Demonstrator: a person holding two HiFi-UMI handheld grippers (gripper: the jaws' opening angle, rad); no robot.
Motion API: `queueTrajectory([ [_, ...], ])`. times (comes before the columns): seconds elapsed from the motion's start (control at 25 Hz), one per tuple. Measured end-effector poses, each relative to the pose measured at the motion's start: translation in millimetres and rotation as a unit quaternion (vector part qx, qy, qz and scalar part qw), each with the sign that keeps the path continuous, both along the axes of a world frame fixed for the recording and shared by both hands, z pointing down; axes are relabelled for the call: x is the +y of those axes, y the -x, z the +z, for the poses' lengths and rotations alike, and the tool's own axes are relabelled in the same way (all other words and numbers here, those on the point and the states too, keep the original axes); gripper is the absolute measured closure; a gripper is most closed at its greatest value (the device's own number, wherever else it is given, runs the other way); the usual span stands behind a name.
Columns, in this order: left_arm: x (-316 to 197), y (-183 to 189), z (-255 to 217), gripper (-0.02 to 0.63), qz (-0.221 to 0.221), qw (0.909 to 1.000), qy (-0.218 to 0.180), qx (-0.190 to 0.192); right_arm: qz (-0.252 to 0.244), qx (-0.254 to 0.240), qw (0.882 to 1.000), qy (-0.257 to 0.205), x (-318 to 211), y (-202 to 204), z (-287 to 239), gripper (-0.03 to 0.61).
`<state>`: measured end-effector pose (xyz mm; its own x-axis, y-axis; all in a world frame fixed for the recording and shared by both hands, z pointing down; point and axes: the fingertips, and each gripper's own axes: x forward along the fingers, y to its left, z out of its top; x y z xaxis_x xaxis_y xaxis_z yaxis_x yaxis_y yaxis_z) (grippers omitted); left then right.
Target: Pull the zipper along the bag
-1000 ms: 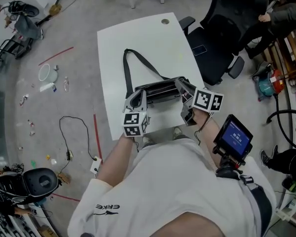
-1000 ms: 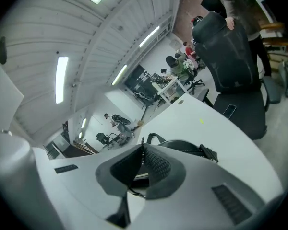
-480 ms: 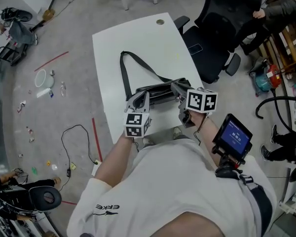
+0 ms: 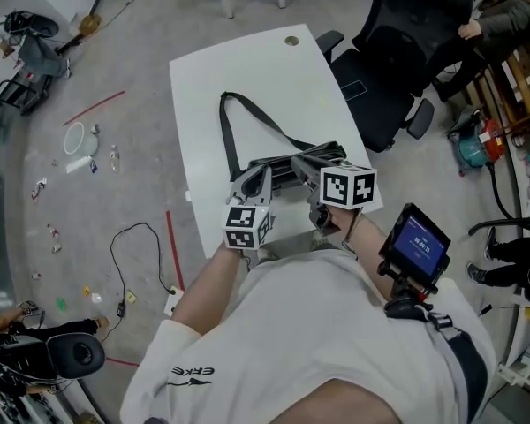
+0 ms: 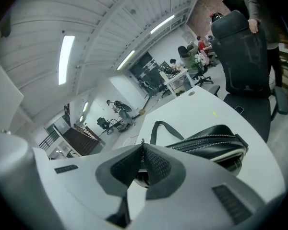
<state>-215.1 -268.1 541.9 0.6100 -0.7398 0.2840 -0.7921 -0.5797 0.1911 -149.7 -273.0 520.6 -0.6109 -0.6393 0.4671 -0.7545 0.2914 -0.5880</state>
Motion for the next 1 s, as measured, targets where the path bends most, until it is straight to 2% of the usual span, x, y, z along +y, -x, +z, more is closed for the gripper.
queueTrajectory([
  [0.28,4,-4,-3,0.611,0.003,0.9993,0.005,0.038,-0.012,-0.004,1.000,0.004,3,14,2,0.563],
  [0.76,8,-14,-8,0.611,0.015,0.9966,0.010,0.080,-0.013,-0.006,1.000,0.007,4,20,4,0.563],
  [1.0,5,-4,-7,0.611,0.019,0.9954,0.015,0.092,-0.007,-0.007,1.000,0.010,-1,17,0,0.563],
])
